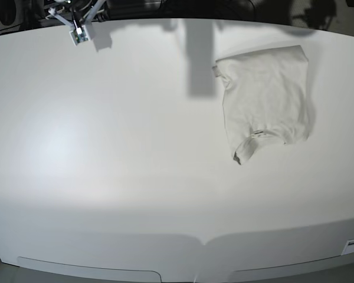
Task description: Fold the T-shirt properly
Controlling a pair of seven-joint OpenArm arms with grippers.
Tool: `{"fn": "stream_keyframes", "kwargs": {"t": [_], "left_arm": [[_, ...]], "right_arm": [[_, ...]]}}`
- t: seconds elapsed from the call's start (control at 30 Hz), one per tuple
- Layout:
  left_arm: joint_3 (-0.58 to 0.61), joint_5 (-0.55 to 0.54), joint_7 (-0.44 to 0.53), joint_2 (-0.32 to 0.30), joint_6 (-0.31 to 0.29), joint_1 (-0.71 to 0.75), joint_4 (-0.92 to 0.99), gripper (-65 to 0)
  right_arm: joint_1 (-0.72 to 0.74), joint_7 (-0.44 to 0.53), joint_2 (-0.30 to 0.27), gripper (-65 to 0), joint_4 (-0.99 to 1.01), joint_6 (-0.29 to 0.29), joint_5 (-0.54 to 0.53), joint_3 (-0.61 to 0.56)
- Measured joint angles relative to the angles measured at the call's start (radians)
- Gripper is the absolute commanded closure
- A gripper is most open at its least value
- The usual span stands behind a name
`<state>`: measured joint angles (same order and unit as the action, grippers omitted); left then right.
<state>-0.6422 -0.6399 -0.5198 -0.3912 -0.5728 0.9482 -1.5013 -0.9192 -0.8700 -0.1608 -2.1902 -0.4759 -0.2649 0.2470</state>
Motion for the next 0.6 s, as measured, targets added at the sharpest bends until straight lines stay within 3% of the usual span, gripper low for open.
{"fn": "stream_keyframes", "kwargs": {"t": [0.17, 0.3, 0.5, 0.6], "left_arm": [[0.000, 0.063, 0.013, 0.102, -0.081, 0.011, 0.000, 0.0], [0.000, 0.077, 0.029, 0.112, -0.119, 0.013, 0.055, 0.0], [0.000, 0.248, 0.309, 0.108, -0.118, -0.005, 0.218, 0.0], [0.000, 0.311, 0.330, 0.106, -0.119, -0.060, 0.323, 0.0]], "right_arm": [[-0.101, 0.003, 0.000, 0.0, 0.000, 0.000, -0.004, -0.001], [-0.177, 0.027, 0.000, 0.0, 0.048, 0.000, -0.003, -0.001], [-0.170, 0.249, 0.000, 0.0, 0.394, 0.005, -0.001, -0.001], [-0.086, 0.277, 0.000, 0.0, 0.612, 0.005, 0.040, -0.001]]}}
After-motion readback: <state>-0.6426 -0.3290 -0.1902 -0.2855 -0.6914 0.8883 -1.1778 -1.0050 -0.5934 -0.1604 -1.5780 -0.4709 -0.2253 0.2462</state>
